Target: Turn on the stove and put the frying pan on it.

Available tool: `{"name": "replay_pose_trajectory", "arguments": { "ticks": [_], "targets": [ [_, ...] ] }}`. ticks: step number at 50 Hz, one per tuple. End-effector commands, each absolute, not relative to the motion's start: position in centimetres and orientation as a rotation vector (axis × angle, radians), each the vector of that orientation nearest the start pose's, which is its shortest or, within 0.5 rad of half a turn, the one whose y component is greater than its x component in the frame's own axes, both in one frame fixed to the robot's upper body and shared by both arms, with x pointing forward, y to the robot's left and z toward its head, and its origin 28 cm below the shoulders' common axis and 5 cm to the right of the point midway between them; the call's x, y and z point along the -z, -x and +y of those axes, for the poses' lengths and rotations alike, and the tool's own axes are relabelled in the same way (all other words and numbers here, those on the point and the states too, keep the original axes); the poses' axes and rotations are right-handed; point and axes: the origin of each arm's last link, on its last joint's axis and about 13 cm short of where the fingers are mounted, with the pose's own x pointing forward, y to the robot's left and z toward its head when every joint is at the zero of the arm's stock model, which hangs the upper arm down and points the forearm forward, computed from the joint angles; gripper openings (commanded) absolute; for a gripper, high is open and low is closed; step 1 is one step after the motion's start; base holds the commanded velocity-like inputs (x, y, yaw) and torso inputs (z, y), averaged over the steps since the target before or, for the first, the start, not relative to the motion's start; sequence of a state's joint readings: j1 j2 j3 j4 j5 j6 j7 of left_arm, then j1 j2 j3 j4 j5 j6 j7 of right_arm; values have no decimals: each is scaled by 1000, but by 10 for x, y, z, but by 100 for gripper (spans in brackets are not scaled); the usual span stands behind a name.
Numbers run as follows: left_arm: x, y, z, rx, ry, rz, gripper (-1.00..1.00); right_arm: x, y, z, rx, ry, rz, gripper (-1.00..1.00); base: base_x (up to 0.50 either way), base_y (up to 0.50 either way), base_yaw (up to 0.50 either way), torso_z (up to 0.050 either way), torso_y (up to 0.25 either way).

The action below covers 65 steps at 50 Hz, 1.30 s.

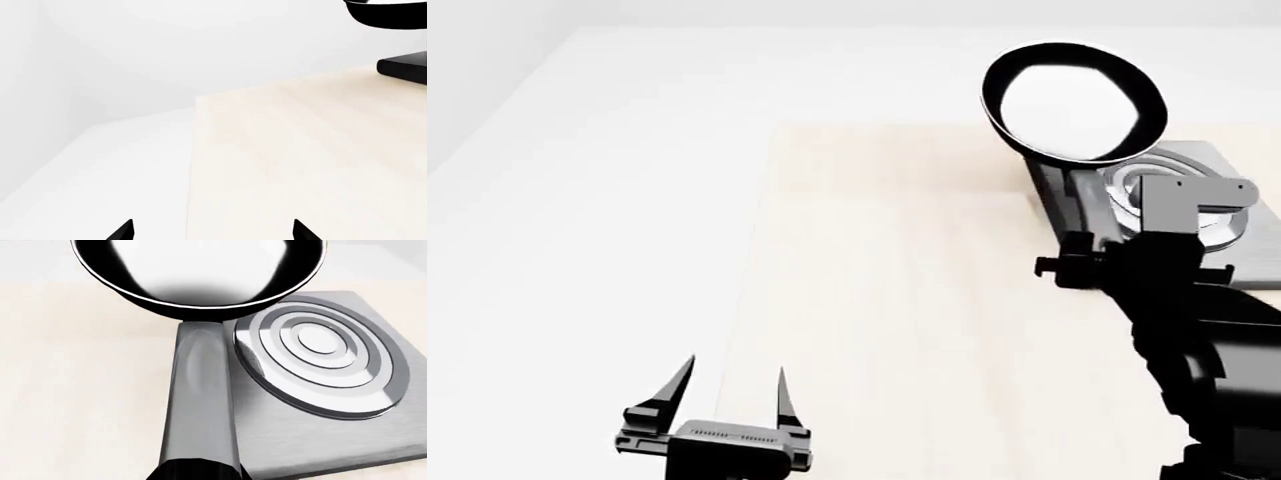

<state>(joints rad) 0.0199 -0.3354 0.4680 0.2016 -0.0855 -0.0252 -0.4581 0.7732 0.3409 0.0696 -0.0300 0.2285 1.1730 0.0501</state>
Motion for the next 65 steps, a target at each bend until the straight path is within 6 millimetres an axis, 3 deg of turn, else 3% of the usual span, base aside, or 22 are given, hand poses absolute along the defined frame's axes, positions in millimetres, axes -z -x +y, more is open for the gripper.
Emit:
{"name": "replay_pose_trajectory", "arguments": {
  "ticks": [1,6,16,31,60,61,65],
  "targets": [
    [-31,-184,187,40,-181,-96,100,-200,-291,-217,242,30,283,-100,0,0,0,0,0],
    [-32,-183,187,40,-182,-97,100,-199,-280,-229,267,4,297,-100,0,0,0,0,2],
    [-32,-184,187,40,-182,-99,100,-200,-279,-242,311,-12,341,-100,0,0,0,2,2],
    [-31,-184,187,39,-181,-96,100,-173,-289,-268,394,-143,453,-100,0,0,0,0,2],
    [-31,-184,187,41,-182,-95,100,-173,-299,-269,444,-103,489,-100,0,0,0,0,1],
    [-31,-184,187,40,-182,-95,100,-173,-300,-269,424,-113,477,100,10,0,0,0,0],
    [-31,-184,186,41,-182,-95,100,-171,-299,-270,419,-112,478,100,0,0,0,0,0]
  ]
}}
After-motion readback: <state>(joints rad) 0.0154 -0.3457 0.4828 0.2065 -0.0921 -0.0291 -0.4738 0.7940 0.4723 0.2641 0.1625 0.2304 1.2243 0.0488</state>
